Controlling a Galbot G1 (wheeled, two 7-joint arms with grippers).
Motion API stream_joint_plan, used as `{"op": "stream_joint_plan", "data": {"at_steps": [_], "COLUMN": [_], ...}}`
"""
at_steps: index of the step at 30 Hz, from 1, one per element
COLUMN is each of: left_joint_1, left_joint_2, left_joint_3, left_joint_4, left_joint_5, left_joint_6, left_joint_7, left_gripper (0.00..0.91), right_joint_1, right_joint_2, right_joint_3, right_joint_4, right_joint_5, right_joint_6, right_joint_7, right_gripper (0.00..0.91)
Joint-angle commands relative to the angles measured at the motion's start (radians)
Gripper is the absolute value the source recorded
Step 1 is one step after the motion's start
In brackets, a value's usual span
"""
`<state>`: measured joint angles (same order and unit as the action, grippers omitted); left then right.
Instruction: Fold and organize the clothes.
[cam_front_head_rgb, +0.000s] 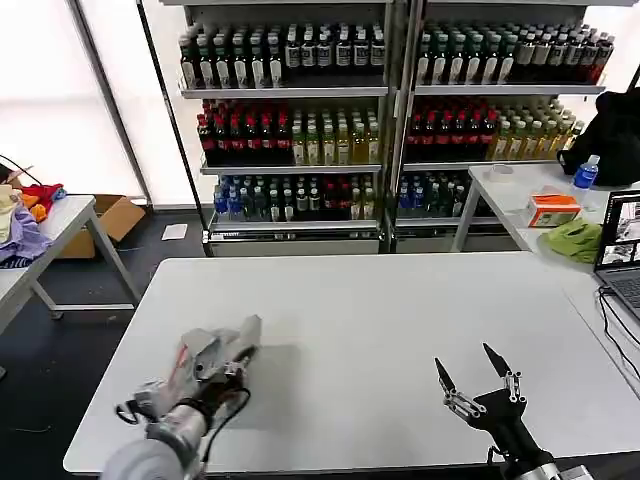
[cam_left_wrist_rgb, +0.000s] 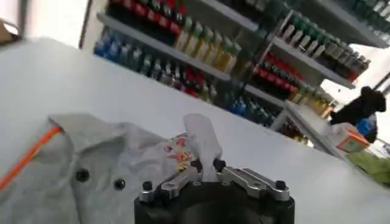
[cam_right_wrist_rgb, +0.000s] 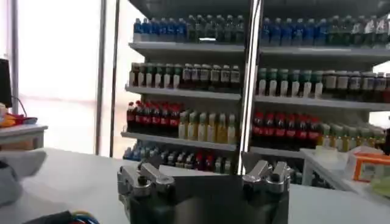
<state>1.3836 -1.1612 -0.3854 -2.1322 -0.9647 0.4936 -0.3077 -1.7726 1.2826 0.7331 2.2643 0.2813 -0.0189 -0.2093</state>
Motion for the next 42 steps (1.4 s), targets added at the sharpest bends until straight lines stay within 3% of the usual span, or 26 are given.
{"op": "stream_joint_plan", "data": {"at_steps": [1, 4, 7, 11, 19, 23, 26, 27, 35, 39, 42], "left_joint_1": [-0.164, -0.160, -0.144, -0.086, -0.029, 0.014, 0.037, 0.040, 0.031, 0.016, 0.013], "left_joint_2": [-0.132, -0.144, -0.149, -0.130, -0.057, -0.037, -0.037, -0.039, -0.052, -0.054, -0.055], "left_joint_3": [0.303, 0.281, 0.239, 0.163, -0.086, -0.147, -0.164, -0.166, -0.165, -0.163, -0.166], "left_joint_4": [0.097, 0.069, 0.032, -0.080, -0.187, -0.209, -0.225, -0.228, -0.220, -0.208, -0.198], "left_joint_5": [-0.054, -0.073, -0.105, -0.132, -0.166, -0.164, -0.161, -0.156, -0.154, -0.154, -0.154], "left_joint_6": [-0.068, -0.061, -0.064, -0.076, -0.067, -0.070, -0.069, -0.068, -0.066, -0.065, -0.065], "left_joint_7": [-0.108, -0.099, -0.061, 0.018, 0.082, 0.095, 0.103, 0.102, 0.086, 0.074, 0.073], "left_gripper": [0.091, 0.907, 0.907, 0.907, 0.907, 0.907, 0.907, 0.907, 0.907, 0.907, 0.907], "right_joint_1": [0.074, 0.167, 0.262, 0.400, 0.599, 0.639, 0.655, 0.657, 0.635, 0.615, 0.612], "right_joint_2": [-0.070, -0.093, -0.090, -0.054, 0.038, 0.097, 0.125, 0.130, 0.106, 0.080, 0.069], "right_joint_3": [-0.123, -0.247, -0.362, -0.510, -0.720, -0.779, -0.801, -0.804, -0.773, -0.740, -0.715], "right_joint_4": [-0.035, -0.073, -0.124, -0.203, -0.378, -0.469, -0.504, -0.503, -0.460, -0.437, -0.425], "right_joint_5": [0.047, 0.118, 0.215, 0.310, 0.446, 0.513, 0.511, 0.510, 0.520, 0.489, 0.474], "right_joint_6": [-0.169, -0.268, -0.353, -0.430, -0.501, -0.542, -0.530, -0.529, -0.505, -0.477, -0.482], "right_joint_7": [0.073, 0.161, 0.256, 0.328, 0.405, 0.481, 0.475, 0.473, 0.422, 0.369, 0.359], "right_gripper": [0.907, 0.907, 0.907, 0.907, 0.907, 0.907, 0.907, 0.000, 0.000, 0.000, 0.000]}}
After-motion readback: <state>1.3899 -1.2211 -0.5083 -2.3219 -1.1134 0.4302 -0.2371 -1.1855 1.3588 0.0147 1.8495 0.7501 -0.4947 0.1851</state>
